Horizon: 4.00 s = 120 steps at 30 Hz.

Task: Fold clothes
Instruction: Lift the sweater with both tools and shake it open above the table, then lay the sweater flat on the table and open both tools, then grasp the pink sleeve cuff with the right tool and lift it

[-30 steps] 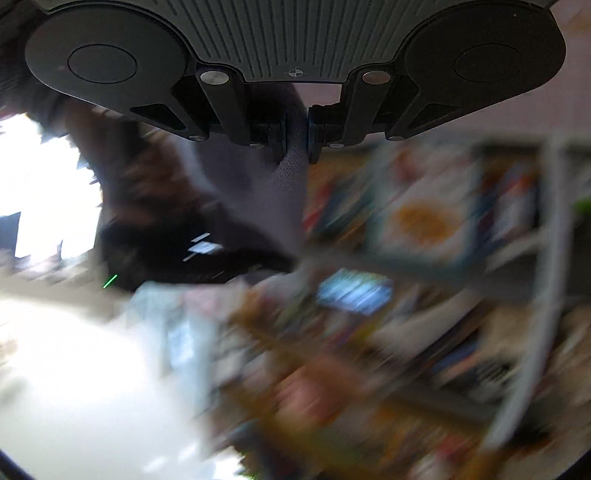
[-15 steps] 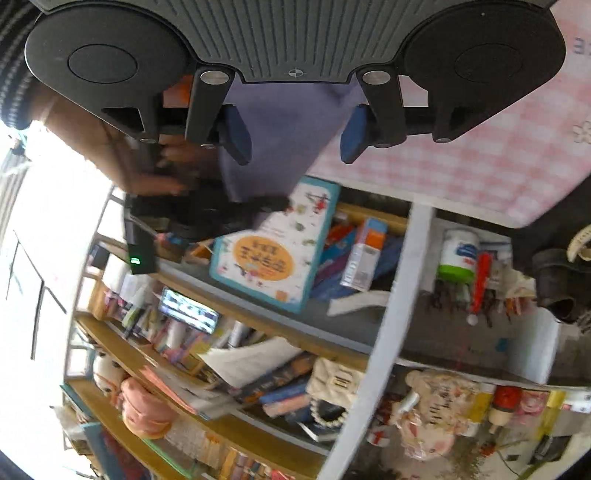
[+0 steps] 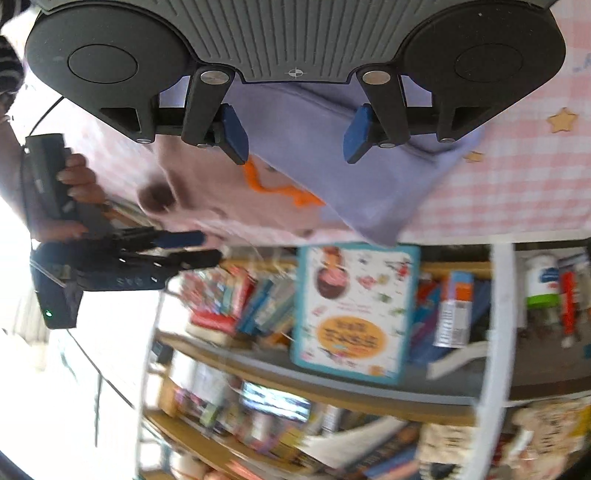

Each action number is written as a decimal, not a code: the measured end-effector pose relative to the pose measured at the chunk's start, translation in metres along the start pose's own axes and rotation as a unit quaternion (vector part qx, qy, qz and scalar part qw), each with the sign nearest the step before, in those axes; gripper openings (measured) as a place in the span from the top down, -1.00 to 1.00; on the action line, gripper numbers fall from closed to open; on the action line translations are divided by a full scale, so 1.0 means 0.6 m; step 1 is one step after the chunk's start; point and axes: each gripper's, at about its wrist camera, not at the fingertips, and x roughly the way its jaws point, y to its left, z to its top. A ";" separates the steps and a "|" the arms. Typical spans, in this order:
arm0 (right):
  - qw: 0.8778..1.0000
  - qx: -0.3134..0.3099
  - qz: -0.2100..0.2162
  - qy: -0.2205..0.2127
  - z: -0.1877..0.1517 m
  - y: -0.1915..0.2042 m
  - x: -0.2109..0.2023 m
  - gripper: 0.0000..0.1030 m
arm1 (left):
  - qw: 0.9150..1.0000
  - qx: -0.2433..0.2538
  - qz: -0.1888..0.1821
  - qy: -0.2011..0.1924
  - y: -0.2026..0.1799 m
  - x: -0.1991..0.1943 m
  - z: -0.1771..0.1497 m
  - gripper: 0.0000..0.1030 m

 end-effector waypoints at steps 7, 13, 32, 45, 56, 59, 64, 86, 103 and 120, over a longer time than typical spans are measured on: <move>0.995 0.043 -0.088 0.032 -0.110 -0.061 -0.062 0.05 | 0.996 0.055 -0.057 0.034 -0.057 0.027 -0.009 -0.12; 0.989 -0.028 -0.139 0.036 -0.158 -0.022 -0.058 0.32 | 0.990 0.087 -0.090 0.063 -0.090 0.037 -0.022 -0.12; 0.977 -0.134 -0.158 0.057 -0.186 0.003 -0.068 0.29 | 0.963 0.242 -0.079 0.086 -0.160 0.068 -0.044 0.90; 0.983 -0.108 -0.141 0.054 -0.181 -0.005 -0.071 0.20 | 0.956 0.013 0.288 -0.050 0.279 -0.075 0.147 0.90; 0.979 -0.131 -0.146 0.060 -0.181 -0.001 -0.060 0.08 | 0.906 -0.062 0.418 0.007 0.431 -0.094 0.094 0.81; 0.979 -0.131 -0.146 0.061 -0.180 -0.001 -0.060 0.08 | 0.897 -0.064 0.437 0.016 0.421 -0.096 0.080 0.64; 0.978 -0.135 -0.149 0.059 -0.181 0.001 -0.058 0.08 | 0.925 -0.054 0.376 -0.001 0.344 -0.112 0.065 0.38; 0.979 -0.095 -0.169 0.061 -0.167 -0.025 -0.082 0.72 | 0.984 -0.085 0.125 0.091 0.149 -0.029 -0.046 0.86; 0.979 -0.080 -0.176 0.057 -0.161 -0.039 -0.090 0.80 | 0.986 -0.086 0.101 0.102 0.124 -0.048 -0.059 0.87; 0.991 0.038 -0.131 0.004 -0.113 -0.098 -0.107 0.10 | 0.985 -0.076 0.144 0.048 0.122 -0.070 -0.036 0.57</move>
